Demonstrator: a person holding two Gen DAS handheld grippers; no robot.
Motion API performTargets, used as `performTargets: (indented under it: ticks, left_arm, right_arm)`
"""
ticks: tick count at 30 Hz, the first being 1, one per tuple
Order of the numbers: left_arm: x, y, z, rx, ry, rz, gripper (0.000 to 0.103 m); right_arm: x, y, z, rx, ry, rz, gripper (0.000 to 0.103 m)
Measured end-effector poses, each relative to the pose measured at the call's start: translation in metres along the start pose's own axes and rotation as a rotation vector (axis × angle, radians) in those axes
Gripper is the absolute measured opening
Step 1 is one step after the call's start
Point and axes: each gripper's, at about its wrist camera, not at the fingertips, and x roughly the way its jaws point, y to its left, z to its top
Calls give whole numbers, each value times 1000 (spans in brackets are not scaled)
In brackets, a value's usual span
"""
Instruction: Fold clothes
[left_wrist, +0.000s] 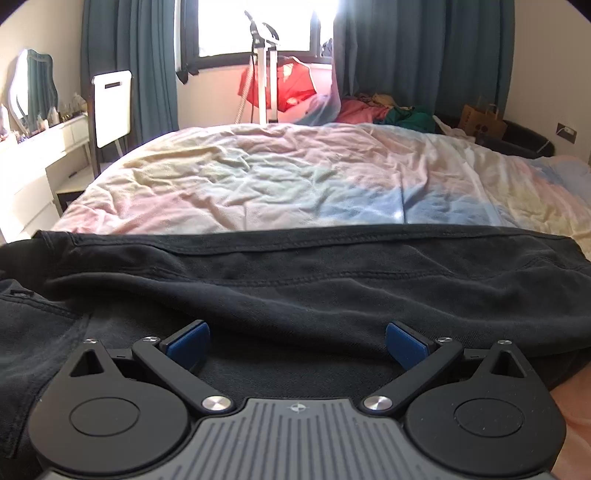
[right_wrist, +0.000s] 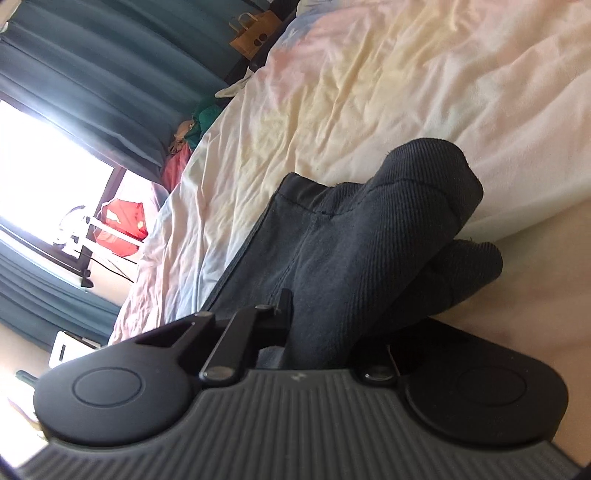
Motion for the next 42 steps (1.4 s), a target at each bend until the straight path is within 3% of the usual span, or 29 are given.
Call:
performTargets:
  ticks: [5, 9, 11, 19, 22, 27, 31, 33, 36, 38, 42]
  left_arm:
    - [-4, 6, 7, 9, -47, 81, 102]
    - [18, -1, -1, 86, 57, 137, 102]
    - [23, -2, -7, 103, 70, 139, 103]
    - [21, 16, 3, 42, 97, 97, 102]
    - [2, 30, 16, -31, 33, 94, 101]
    - [-45, 71, 41, -219, -171, 99, 101]
    - [-85, 112, 52, -355, -332, 150, 101]
    - [-105, 132, 50, -406, -404, 169, 102]
    - [-119, 154, 43, -452, -441, 197, 103]
    - [-113, 164, 39, -486, -397, 172, 103]
    - [-101, 176, 38, -549, -325, 103, 102]
  right_arm:
    - [-9, 8, -3, -18, -48, 0, 14]
    - [-14, 19, -4, -74, -80, -3, 14]
    - [-17, 28, -4, -123, -97, -2, 14]
    - [-48, 105, -20, -407, -238, 11, 14]
    - [-63, 154, -43, -587, -307, 40, 14]
    - [-92, 257, -141, -994, -356, 199, 14]
    - [-88, 298, -253, -1262, -290, 324, 14]
    - [-78, 297, -309, -1353, -211, 363, 14]
    - [-57, 273, -380, -1510, -81, 364, 14]
    - [-41, 252, -415, -1598, -8, 331, 14]
    - [-47, 249, -407, -1524, -44, 347, 14]
